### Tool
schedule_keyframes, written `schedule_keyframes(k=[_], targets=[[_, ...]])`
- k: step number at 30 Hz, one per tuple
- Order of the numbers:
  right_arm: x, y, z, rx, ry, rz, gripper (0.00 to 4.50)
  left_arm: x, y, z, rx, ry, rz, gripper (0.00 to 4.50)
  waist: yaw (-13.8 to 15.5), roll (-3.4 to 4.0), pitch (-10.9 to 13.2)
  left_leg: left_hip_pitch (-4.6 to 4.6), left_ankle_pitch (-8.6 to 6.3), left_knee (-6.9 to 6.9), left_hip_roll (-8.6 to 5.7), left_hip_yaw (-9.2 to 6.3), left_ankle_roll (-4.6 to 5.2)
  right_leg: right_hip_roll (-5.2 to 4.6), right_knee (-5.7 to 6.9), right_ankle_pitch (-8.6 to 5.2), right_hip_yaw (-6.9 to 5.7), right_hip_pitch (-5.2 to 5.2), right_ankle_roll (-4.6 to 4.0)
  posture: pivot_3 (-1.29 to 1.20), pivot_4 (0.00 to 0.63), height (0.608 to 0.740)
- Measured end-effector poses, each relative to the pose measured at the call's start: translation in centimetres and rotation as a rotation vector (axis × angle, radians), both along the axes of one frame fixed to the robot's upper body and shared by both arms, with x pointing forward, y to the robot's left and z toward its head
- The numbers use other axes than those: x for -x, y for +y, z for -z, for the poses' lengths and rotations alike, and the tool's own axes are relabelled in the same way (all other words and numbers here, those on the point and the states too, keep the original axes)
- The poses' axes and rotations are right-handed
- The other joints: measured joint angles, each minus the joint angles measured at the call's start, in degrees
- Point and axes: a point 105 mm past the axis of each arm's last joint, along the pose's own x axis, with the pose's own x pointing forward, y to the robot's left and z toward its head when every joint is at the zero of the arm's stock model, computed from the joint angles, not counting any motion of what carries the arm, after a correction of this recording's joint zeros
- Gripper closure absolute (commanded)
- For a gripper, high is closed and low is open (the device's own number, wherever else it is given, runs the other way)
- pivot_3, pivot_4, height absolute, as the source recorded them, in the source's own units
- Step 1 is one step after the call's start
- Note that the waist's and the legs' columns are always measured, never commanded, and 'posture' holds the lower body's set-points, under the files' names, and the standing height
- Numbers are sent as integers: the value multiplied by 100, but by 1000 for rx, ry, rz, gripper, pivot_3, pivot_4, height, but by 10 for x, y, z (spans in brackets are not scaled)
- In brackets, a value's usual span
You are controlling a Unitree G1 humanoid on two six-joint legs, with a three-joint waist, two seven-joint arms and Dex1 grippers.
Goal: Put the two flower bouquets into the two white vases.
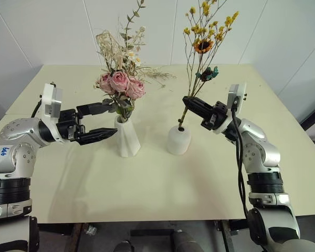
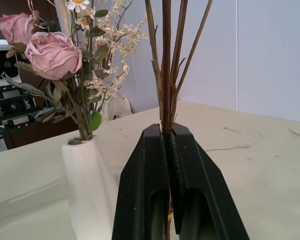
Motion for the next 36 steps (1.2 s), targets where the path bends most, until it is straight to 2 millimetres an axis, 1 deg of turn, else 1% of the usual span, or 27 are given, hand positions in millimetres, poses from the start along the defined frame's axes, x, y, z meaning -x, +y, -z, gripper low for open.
schedule_keyframes(k=[2,14,24,28,34,36], targets=[[-1,-3,10,7,31,11,4441,0,0,0,2,-1,0,0,2,0,0,-1,0,-2,0,0,0,0,-2,0,0,-1,0,0,150,740],[-1,-3,10,25,9,20,4441,0,-2,0,8,-3,-1,0,-1,0,0,-1,0,-1,0,0,0,0,-2,0,0,0,0,0,150,740],[7,-6,15,38,1,0,4441,-1,-2,0,9,-3,-2,0,-3,-2,-1,1,0,0,0,0,0,1,0,0,0,1,0,0,150,740],[10,-4,24,50,41,-14,4441,-1,-2,0,9,-3,-3,0,3,-2,-1,-1,0,-2,0,0,0,0,-3,0,0,0,0,0,150,740],[12,-3,24,59,34,-17,4441,-1,-1,0,10,-4,-5,0,3,-2,-1,-1,0,-2,0,0,0,0,-4,0,0,0,0,0,150,740],[9,-3,26,76,27,-2,4441,-1,-1,0,10,-4,-6,0,2,-2,-1,-1,0,-2,0,0,0,0,-4,0,0,0,0,0,150,740]])
